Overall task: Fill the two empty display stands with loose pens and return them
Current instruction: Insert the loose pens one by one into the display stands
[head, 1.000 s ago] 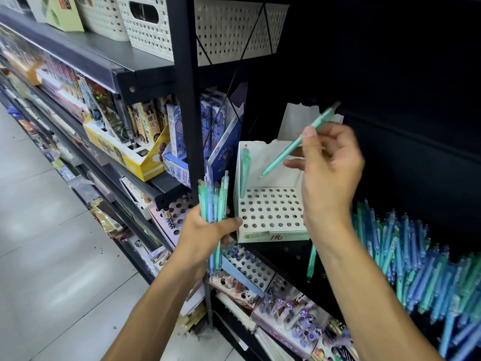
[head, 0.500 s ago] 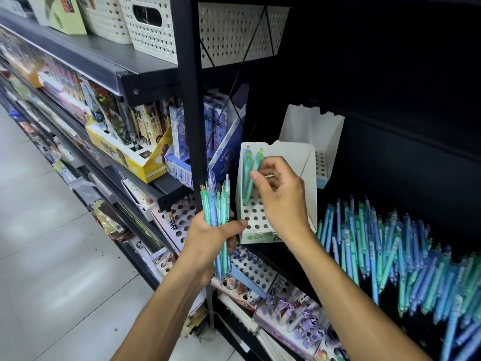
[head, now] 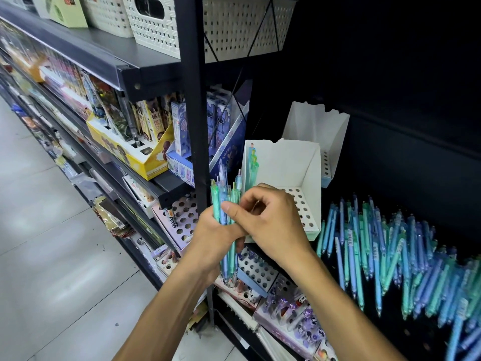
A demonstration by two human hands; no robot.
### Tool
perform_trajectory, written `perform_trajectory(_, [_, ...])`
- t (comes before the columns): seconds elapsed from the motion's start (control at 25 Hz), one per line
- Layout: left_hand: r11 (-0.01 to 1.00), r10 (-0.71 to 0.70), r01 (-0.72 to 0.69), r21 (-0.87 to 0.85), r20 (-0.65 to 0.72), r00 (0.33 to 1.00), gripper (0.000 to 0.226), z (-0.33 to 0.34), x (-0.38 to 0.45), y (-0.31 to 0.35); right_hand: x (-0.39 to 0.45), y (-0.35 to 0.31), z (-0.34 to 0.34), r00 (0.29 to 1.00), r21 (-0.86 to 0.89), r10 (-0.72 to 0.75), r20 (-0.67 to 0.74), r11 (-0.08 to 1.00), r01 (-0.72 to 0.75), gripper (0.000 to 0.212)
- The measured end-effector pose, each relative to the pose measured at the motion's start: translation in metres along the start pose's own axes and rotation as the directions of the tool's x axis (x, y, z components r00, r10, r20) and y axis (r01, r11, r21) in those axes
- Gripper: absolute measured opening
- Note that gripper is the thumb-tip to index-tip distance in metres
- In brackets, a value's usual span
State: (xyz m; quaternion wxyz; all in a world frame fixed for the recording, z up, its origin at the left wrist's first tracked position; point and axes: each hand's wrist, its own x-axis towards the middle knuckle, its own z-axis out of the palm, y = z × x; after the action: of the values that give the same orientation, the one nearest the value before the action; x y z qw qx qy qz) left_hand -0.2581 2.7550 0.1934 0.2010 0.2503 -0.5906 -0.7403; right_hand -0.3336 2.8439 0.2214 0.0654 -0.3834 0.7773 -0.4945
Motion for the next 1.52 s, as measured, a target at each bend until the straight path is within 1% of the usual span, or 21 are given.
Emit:
perform_trajectory(0.08, [1.0,0.006,-0.006,0.012,0.005,1.0,0.021,0.002,0.0,-0.001,0.002,-0.004,-0.002,0.999,0.024,0.041,-0.024,0.999,-0.04,0.028])
perform_trajectory(0.16, [0.999,0.023,-0.024,0.035,0.031,0.999,0.023,0.003,-0.001,-0.002,0.008,-0.01,-0.01,0.992,0.209,0.095,-0.087,0.975,-0.075,0.02])
perform_trajectory(0.24, [0.998,0.027,-0.029,0.059,0.027,0.999,0.027,0.001,-0.002,-0.003,0.016,-0.013,-0.028,0.95,0.484,0.175,-0.257,0.874,-0.03,0.014])
perform_trajectory(0.28, [0.998,0.02,-0.021,0.062,0.011,1.0,0.027,-0.001,-0.002,-0.004,0.021,-0.012,-0.04,0.908,0.564,0.204,-0.365,0.824,0.041,0.013])
perform_trajectory(0.32, [0.998,0.01,-0.01,0.06,-0.01,1.0,0.025,-0.004,-0.002,-0.005,0.024,-0.01,-0.05,0.865,0.559,0.195,-0.462,0.822,0.113,0.013])
perform_trajectory(0.36, [0.999,-0.001,0.003,0.049,-0.034,0.999,0.024,-0.007,-0.001,-0.006,0.026,-0.004,-0.055,0.839,0.498,0.152,-0.523,0.853,0.156,0.013])
perform_trajectory(0.4, [0.999,-0.014,0.016,0.029,-0.056,0.998,0.023,-0.009,-0.001,-0.007,0.026,0.001,-0.055,0.837,0.421,0.1,-0.538,0.892,0.164,0.012])
perform_trajectory(0.48, [0.999,-0.037,0.036,-0.021,-0.067,0.997,0.022,-0.01,-0.002,-0.009,0.021,0.015,-0.043,0.885,0.272,0.025,-0.464,0.955,0.115,0.013])
perform_trajectory(0.56, [0.998,-0.046,0.044,-0.04,-0.051,0.998,0.025,-0.008,-0.004,-0.01,0.016,0.026,-0.026,0.915,0.176,-0.015,-0.403,0.98,0.094,0.014])
perform_trajectory(0.72, [0.997,-0.045,0.043,-0.058,-0.034,0.998,0.027,-0.006,-0.005,-0.008,0.019,0.035,-0.016,0.921,0.076,-0.113,-0.373,0.985,0.152,0.018])
perform_trajectory(0.84, [0.996,-0.043,0.041,-0.078,-0.019,0.999,0.025,-0.007,-0.006,-0.007,0.022,0.034,-0.012,0.947,-0.035,-0.194,-0.257,0.981,0.191,0.021])
perform_trajectory(0.92, [0.996,-0.036,0.036,-0.083,0.004,0.999,0.023,-0.006,-0.007,-0.007,0.027,0.033,-0.007,0.964,-0.106,-0.187,-0.188,0.98,0.169,0.021])
perform_trajectory(1.0, [0.995,-0.022,0.025,-0.094,0.033,0.999,0.023,-0.006,-0.009,-0.006,0.031,0.032,-0.006,0.975,-0.111,-0.119,-0.19,0.989,0.099,0.023])
perform_trajectory(1.12, [0.994,-0.006,0.015,-0.112,0.086,0.996,0.025,-0.009,-0.01,-0.005,0.018,0.029,-0.008,0.943,-0.164,-0.087,-0.322,0.986,0.035,0.033])
perform_trajectory(1.16, [0.994,0.005,0.008,-0.113,0.108,0.994,0.026,-0.01,-0.01,-0.004,0.011,0.027,-0.008,0.932,-0.15,-0.103,-0.349,0.987,0.053,0.036])
perform_trajectory(1.2, [0.994,0.016,-0.001,-0.11,0.133,0.991,0.025,-0.011,-0.01,-0.004,0.004,0.024,-0.007,0.94,-0.084,-0.109,-0.323,0.993,0.087,0.035])
perform_trajectory(1.28, [0.995,0.035,-0.015,-0.102,0.193,0.981,0.023,-0.01,-0.011,-0.004,-0.005,0.019,-0.006,0.989,0.137,-0.067,-0.133,0.987,0.085,0.028])
perform_trajectory(1.36, [0.993,0.044,-0.018,-0.113,0.24,0.97,0.018,-0.007,-0.012,-0.005,-0.008,0.016,-0.007,0.999,0.319,0.015,0.041,0.947,-0.027,0.025])
perform_trajectory(1.4, [0.992,0.048,-0.017,-0.122,0.26,0.965,0.016,-0.006,-0.012,-0.006,-0.008,0.015,-0.009,0.996,0.364,0.052,0.077,0.928,-0.077,0.023])
perform_trajectory(1.48, [0.993,0.047,-0.013,-0.117,0.294,0.955,0.014,-0.006,-0.012,-0.006,-0.005,0.007,-0.014,0.992,0.42,0.116,0.047,0.899,-0.125,0.017])
perform_trajectory(1.52, [0.995,0.038,-0.008,-0.099,0.301,0.953,0.015,-0.007,-0.012,-0.006,-0.001,0.005,-0.019,0.988,0.479,0.154,-0.02,0.869,-0.125,0.015])
